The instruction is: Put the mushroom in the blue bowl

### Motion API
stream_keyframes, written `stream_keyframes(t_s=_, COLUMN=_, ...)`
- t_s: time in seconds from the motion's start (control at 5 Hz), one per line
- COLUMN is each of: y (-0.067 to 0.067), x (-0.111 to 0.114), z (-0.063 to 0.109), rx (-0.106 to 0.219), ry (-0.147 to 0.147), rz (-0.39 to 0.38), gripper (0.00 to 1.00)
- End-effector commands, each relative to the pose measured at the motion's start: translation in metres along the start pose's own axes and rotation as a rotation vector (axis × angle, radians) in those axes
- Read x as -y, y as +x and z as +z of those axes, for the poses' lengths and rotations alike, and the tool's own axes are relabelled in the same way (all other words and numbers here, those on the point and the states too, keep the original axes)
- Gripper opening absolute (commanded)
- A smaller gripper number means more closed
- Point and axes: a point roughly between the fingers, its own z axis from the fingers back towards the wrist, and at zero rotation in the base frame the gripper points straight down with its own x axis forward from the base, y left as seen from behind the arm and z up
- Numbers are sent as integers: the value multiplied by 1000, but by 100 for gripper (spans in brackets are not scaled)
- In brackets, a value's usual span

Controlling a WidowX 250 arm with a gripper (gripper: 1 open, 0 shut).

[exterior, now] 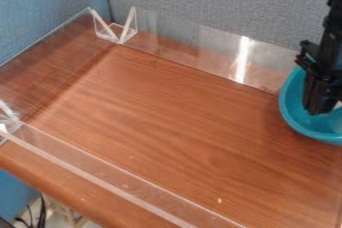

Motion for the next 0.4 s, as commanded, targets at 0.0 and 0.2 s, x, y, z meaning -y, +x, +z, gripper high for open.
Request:
stream_keyframes(t_s=0.0, y=6, x=-4, z=22, rx=63, ry=21, rz=53, gripper=0)
stream_keyframes(t_s=0.2, y=2, x=-7, z=22, rx=60, ry=21, rz=104, gripper=0)
